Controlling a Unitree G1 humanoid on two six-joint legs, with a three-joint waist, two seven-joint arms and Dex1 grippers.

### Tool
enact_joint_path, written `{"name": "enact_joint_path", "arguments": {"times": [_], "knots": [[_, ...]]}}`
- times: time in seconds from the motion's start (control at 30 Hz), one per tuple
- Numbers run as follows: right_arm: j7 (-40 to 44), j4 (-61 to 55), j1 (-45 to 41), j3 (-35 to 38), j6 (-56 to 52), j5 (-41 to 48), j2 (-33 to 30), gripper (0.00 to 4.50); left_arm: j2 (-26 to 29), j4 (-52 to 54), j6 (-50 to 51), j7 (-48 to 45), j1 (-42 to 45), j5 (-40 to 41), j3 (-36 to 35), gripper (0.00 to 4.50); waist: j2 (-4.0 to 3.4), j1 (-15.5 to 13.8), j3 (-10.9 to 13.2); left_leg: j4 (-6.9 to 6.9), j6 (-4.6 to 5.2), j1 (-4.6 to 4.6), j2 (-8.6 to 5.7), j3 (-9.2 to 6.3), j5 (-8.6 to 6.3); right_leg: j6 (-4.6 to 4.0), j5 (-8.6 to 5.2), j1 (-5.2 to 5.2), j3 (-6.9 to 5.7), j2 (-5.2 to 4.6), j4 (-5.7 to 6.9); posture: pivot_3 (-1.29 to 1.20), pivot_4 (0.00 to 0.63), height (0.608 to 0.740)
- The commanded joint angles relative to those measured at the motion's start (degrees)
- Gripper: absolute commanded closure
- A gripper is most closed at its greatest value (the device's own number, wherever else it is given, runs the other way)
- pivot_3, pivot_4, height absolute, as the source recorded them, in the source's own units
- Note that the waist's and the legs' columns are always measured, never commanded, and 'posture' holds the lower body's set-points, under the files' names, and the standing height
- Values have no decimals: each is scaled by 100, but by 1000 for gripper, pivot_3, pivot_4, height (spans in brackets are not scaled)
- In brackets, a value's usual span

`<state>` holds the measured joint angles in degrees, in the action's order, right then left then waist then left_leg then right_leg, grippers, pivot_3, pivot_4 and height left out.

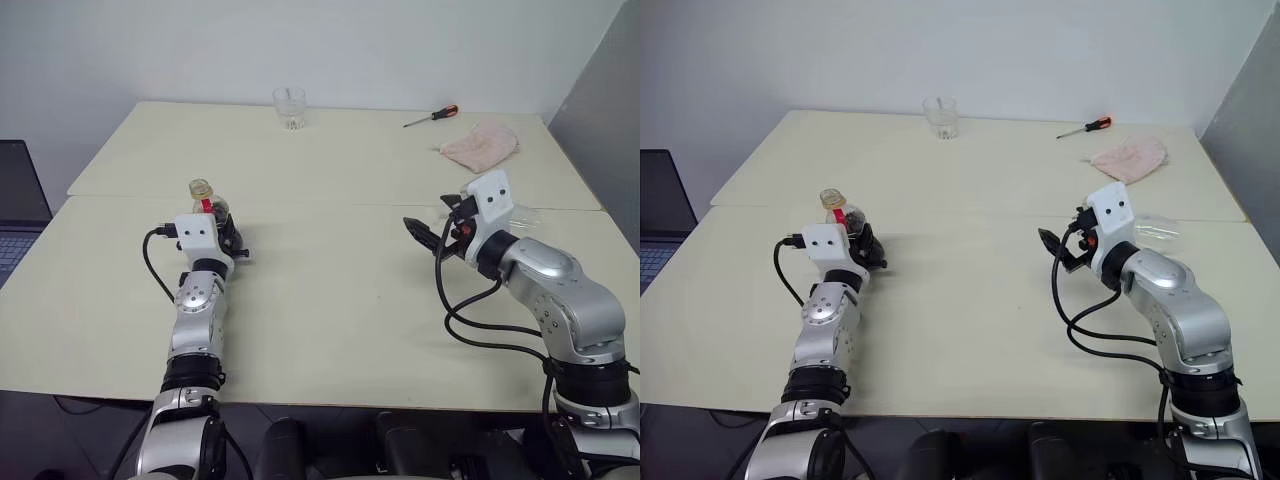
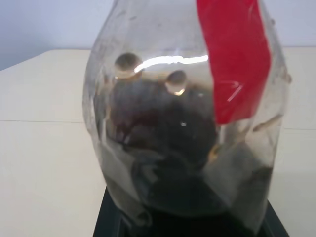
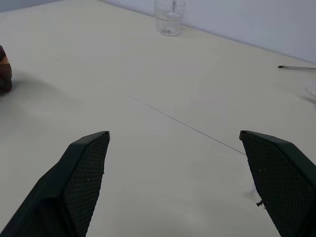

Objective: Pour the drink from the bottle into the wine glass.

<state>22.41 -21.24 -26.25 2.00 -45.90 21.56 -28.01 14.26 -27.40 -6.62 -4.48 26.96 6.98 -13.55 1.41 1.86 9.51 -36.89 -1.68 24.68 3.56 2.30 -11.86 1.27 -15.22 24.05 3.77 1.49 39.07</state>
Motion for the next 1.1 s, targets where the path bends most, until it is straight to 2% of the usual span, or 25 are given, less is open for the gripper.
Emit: {"name": "enact_joint_path", "arguments": {"times": [0.03,0.23,0.43,0.6,0.8,0.93,1.03,1.1], "knots": [[50,-120,-155,50,61,1,-29,0,-11,53,96,92,-134,83,-119,1917,0,0,0,0,0,0,0,0,0,0,0,0,0,0,0,0,150,740],[21,-85,-167,69,137,-46,-3,0,-48,160,216,129,-162,168,-161,30,1,-5,0,0,0,0,0,0,0,0,0,0,-1,-1,0,0,150,740],[15,-119,-134,141,131,-20,-31,0,-48,615,504,55,-408,233,-108,30,0,0,0,0,0,1,0,1,0,0,0,0,-1,-1,-1,0,150,740],[-97,-188,-156,320,11,91,40,0,-7,1977,1215,-265,-1250,430,29,30,0,3,0,2,-1,1,1,2,0,-21,12,1,2,-3,0,0,150,740],[-228,-184,-53,479,-88,139,176,0,-40,3396,2116,-228,-2234,549,25,30,2,1,-1,2,0,1,0,1,0,-19,11,1,5,-8,-1,0,150,740],[-452,-171,-21,716,-311,377,552,0,-36,4020,2500,-240,-2582,639,13,30,2,-2,-1,2,0,1,1,-3,0,-1,0,0,7,-8,-1,0,150,740],[-1048,-8,-5,1354,-744,836,1244,0,281,4839,2805,-821,-3016,698,457,30,12,6,-7,4,0,1,2,-4,0,3,-4,1,15,-8,-2,0,150,740],[-1403,47,-72,1758,-1005,1174,1668,0,512,5080,2961,-1283,-2891,874,724,30,12,-8,-7,7,-1,2,2,-3,0,0,-2,3,19,-11,0,0,150,740]]}}
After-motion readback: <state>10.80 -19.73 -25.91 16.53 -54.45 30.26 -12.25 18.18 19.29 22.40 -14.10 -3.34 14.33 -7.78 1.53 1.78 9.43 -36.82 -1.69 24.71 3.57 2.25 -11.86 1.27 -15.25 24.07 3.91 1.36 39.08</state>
